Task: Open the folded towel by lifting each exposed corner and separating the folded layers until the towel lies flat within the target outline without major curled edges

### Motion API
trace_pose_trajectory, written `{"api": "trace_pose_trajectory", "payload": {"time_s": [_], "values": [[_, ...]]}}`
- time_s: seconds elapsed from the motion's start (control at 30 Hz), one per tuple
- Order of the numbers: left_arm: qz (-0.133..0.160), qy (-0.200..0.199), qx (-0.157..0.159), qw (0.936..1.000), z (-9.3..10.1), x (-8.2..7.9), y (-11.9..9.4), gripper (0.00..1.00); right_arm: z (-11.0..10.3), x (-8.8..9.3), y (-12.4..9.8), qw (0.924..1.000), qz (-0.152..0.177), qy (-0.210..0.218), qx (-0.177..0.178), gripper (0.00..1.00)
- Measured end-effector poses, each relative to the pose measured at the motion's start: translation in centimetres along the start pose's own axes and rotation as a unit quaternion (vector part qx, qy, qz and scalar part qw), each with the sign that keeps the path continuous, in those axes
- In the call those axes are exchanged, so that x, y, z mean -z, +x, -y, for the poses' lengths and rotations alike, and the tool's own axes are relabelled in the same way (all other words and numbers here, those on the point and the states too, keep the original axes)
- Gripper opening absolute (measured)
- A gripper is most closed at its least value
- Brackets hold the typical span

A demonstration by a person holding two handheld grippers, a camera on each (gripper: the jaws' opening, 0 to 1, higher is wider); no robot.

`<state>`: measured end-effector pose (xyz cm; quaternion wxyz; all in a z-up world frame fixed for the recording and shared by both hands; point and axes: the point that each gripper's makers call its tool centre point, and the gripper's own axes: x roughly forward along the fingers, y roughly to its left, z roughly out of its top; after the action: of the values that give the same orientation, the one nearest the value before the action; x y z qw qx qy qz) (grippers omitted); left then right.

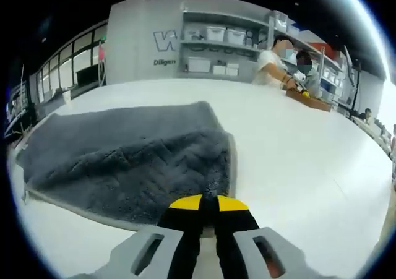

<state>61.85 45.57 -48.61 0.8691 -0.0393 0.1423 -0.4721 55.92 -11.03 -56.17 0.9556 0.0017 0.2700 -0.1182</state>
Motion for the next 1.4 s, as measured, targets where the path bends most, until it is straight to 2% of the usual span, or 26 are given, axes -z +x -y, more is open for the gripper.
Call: {"api": "trace_pose_trajectory", "payload": {"time_s": [0.37,1.07,1.23,1.4], "values": [[-0.003,-0.002,-0.003,1.0000,-0.1,0.2,-0.2,0.92,0.4,0.7,-1.0,1.0000,0.000,-0.004,0.002,0.00],[-0.011,-0.002,-0.003,0.9999,-0.1,0.7,-0.3,0.90,0.8,1.4,-1.8,0.9986,-0.015,-0.041,-0.029,0.01],[-0.011,-0.002,0.000,0.9999,0.1,0.7,-0.5,0.90,1.2,1.3,-1.7,0.9992,-0.014,-0.029,-0.025,0.01],[-0.014,-0.001,-0.002,0.9999,0.0,0.8,-0.7,0.90,2.1,1.2,-1.9,0.9999,-0.009,-0.003,-0.009,0.12]]}}
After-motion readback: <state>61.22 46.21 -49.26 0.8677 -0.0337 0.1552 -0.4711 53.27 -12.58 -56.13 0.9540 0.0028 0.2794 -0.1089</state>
